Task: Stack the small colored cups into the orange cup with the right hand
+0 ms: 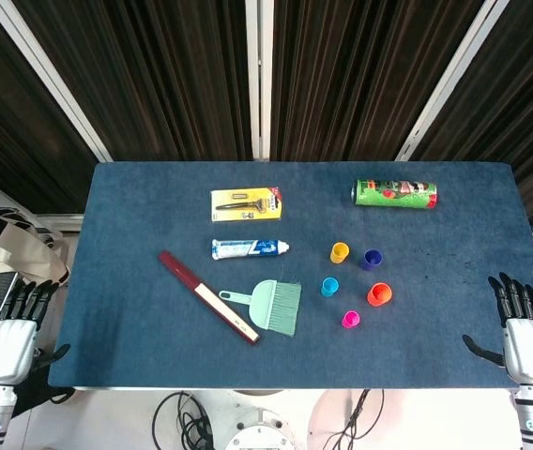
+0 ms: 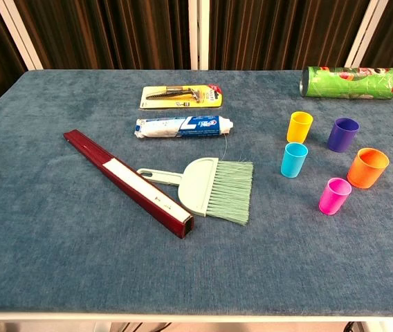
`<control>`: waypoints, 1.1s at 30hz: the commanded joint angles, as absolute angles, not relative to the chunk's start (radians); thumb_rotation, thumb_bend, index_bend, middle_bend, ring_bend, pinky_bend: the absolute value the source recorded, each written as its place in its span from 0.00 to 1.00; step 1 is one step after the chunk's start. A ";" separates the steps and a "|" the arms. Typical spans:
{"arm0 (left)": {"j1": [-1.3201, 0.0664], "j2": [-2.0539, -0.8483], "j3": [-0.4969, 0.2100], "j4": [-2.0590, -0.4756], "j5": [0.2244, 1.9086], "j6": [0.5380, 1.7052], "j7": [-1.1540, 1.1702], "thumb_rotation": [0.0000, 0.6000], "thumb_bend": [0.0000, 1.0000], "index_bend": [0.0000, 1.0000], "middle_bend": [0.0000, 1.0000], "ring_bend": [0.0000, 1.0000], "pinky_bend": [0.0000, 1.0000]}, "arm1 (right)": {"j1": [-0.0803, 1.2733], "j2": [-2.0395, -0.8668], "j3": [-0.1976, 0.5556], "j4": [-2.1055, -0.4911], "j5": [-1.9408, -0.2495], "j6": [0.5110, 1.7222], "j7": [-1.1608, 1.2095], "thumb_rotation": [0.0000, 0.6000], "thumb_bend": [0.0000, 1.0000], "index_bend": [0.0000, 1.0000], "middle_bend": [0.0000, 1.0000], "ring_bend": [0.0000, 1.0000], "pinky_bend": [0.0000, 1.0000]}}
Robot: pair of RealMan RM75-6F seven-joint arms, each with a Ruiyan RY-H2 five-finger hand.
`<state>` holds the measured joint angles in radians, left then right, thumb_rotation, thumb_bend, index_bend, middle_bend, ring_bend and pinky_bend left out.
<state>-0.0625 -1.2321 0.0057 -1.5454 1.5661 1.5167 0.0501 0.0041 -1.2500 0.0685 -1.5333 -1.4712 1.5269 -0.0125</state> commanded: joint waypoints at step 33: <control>-0.082 -1.245 0.002 -1.527 1.578 1.507 0.024 1.00 0.11 0.07 0.06 0.00 0.00 | 0.477 -1.251 0.286 -1.487 -1.074 0.937 -0.352 1.00 0.08 0.00 0.04 0.00 0.02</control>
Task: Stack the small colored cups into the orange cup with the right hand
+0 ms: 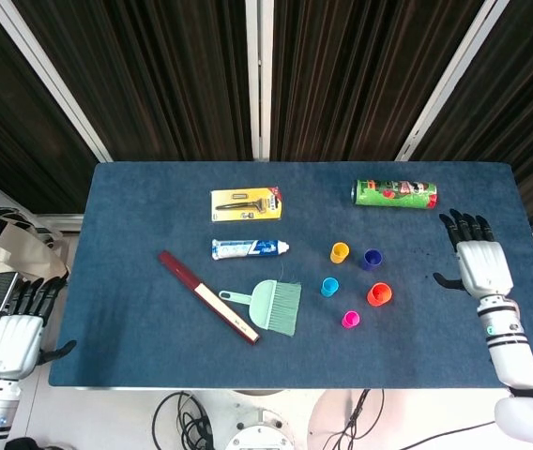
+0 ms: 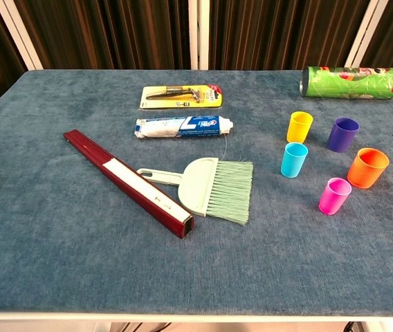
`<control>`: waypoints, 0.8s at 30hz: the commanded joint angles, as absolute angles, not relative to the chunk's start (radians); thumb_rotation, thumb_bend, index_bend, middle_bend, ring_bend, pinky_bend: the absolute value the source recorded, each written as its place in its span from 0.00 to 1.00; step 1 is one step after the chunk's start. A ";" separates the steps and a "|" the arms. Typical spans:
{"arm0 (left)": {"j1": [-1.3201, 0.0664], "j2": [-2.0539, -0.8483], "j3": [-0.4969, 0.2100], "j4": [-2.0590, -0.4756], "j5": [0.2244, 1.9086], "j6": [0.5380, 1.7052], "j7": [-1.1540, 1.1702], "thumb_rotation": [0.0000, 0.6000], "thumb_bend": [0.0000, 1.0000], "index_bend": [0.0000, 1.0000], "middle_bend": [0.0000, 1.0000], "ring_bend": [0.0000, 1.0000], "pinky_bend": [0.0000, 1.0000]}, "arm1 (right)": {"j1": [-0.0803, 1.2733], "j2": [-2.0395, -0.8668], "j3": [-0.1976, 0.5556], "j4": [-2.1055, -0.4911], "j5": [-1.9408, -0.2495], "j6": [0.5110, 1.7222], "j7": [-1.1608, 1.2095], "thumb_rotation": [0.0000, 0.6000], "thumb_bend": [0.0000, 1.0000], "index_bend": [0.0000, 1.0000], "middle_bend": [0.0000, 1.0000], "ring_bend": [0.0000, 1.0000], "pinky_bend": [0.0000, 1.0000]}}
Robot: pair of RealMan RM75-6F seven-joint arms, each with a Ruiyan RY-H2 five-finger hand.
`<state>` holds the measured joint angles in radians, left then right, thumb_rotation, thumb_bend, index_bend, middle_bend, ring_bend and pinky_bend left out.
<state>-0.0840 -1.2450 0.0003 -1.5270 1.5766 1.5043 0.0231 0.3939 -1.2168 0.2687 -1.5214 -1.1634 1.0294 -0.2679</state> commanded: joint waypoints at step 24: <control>-0.072 -1.247 0.008 -1.519 1.575 1.516 0.013 1.00 0.11 0.07 0.06 0.00 0.00 | 0.678 -1.457 0.206 -1.371 -0.819 0.868 -0.560 1.00 0.09 0.01 0.17 0.10 0.15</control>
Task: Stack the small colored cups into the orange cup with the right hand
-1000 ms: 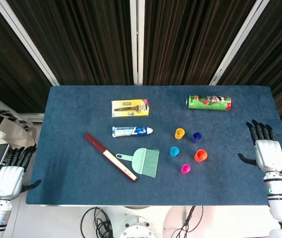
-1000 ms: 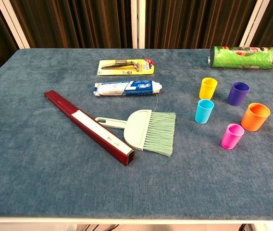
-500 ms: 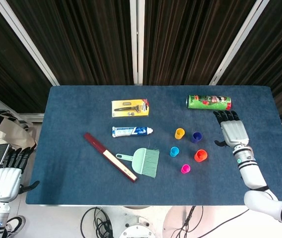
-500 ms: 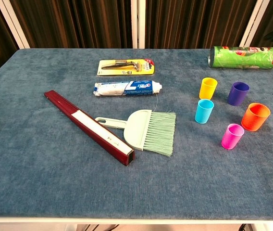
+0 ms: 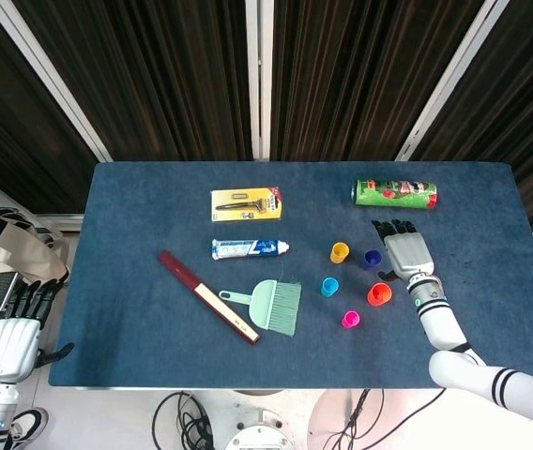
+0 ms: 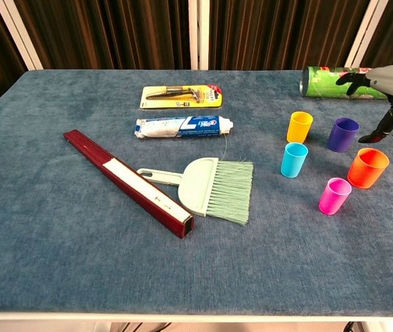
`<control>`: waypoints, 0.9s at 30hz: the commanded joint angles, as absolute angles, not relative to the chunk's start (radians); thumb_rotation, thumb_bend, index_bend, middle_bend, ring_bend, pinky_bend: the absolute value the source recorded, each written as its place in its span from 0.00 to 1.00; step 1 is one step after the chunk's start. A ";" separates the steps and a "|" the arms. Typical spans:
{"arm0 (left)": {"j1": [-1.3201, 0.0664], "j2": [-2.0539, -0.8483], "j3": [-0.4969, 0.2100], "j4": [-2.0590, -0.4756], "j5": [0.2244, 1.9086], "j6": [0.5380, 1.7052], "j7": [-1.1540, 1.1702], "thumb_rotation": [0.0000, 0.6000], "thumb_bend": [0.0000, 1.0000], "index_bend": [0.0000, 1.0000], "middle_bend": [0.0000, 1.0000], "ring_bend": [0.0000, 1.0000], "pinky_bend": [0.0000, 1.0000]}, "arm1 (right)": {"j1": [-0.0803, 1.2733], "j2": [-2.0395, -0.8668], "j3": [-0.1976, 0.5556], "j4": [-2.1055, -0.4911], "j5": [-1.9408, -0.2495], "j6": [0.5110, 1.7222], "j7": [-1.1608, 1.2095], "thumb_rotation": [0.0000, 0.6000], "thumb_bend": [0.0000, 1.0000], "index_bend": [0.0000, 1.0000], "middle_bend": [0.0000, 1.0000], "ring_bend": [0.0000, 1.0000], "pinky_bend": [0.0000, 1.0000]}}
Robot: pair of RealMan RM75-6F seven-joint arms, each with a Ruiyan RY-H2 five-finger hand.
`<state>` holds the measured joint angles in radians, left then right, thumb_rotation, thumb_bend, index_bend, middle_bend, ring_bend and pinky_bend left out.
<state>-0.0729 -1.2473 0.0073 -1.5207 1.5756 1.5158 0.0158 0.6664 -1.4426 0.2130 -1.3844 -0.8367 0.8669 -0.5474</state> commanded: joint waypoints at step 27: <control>-0.070 -1.247 0.003 -1.496 1.564 1.514 -0.018 1.00 0.11 0.10 0.06 0.00 0.00 | 0.724 -1.568 0.178 -1.241 -0.826 0.891 -0.524 1.00 0.15 0.43 0.45 0.34 0.42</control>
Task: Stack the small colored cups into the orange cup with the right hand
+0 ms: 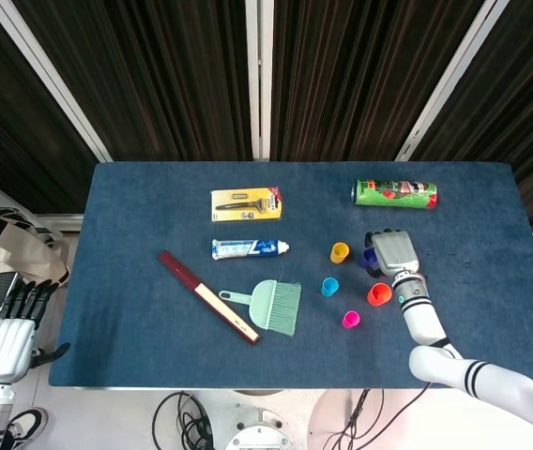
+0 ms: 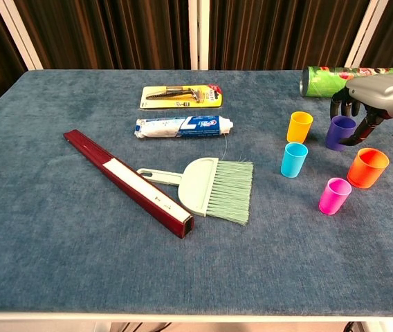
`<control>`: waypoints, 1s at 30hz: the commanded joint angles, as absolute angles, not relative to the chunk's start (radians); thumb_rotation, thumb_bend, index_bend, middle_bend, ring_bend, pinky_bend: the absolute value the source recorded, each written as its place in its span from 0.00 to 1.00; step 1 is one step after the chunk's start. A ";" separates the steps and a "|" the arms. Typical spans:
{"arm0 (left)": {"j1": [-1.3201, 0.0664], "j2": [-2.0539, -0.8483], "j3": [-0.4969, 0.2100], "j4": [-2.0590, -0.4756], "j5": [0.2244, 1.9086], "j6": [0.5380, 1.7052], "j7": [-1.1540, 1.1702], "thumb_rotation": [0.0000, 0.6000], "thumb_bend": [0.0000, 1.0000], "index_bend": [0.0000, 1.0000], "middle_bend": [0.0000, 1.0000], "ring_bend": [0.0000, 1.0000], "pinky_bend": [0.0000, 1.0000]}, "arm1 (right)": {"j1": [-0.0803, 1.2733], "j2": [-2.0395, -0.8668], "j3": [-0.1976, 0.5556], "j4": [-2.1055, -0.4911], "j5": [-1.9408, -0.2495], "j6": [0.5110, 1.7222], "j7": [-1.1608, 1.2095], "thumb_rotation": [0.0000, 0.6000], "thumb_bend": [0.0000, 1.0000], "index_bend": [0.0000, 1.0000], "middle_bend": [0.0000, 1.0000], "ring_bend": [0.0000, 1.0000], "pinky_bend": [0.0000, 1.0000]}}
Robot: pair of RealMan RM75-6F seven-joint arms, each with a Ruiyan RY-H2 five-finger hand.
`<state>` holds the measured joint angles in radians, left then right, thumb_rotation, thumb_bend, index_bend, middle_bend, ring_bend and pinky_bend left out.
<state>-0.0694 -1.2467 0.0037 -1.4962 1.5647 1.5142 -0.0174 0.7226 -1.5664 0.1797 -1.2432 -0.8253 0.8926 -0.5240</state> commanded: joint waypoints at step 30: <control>-0.070 -1.253 0.002 -1.491 1.562 1.512 -0.019 1.00 0.11 0.10 0.06 0.00 0.00 | 0.606 -1.277 0.172 -1.572 -0.954 1.021 -0.397 1.00 0.17 0.56 0.53 0.37 0.43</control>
<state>-0.0695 -1.2534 0.0022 -1.4915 1.5616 1.5118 -0.0186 0.6397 -1.3396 0.1773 -1.5071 -0.9210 0.9971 -0.4323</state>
